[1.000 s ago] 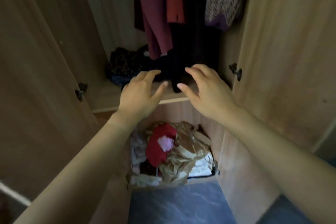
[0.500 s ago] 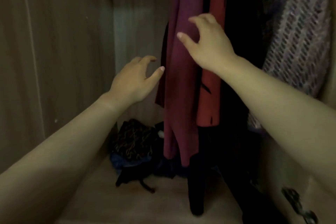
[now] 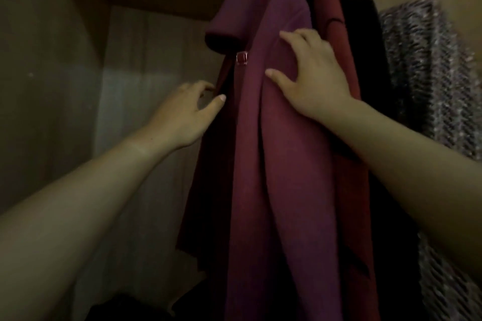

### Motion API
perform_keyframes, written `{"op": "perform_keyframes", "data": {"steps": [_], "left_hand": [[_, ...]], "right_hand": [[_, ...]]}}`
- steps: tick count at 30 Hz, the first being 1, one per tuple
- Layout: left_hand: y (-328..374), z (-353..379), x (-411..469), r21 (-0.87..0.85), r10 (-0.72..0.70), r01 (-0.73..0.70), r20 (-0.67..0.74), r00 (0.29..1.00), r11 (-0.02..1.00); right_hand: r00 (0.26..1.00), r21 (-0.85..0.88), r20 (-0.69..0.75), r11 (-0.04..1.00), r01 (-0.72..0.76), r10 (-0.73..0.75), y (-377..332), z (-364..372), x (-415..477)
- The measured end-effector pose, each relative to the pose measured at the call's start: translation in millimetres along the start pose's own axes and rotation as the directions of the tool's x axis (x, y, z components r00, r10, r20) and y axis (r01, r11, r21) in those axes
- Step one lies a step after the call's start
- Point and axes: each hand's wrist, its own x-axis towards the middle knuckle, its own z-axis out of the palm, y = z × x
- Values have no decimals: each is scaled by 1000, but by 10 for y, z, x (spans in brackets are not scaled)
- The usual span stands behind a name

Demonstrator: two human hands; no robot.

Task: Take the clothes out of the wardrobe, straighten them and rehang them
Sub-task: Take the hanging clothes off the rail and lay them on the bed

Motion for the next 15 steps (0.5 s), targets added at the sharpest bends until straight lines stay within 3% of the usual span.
{"op": "perform_keyframes", "data": {"steps": [3, 7, 11, 15], "left_hand": [[-161, 190, 409, -57, 58, -57, 5, 998, 997], [-291, 247, 952, -154, 116, -147, -195, 974, 977], [-260, 174, 1402, -337, 44, -168, -345, 938, 926], [-116, 72, 1763, -551, -84, -154, -382, 920, 820]], "right_hand": [[990, -57, -80, 991, -121, 116, -2, 14, 255], [947, -187, -299, 967, -174, 113, -109, -16, 851], [987, -316, -128, 939, -134, 98, -8, 48, 1305], [993, -518, -47, 847, -120, 113, 148, 161, 1377]]}}
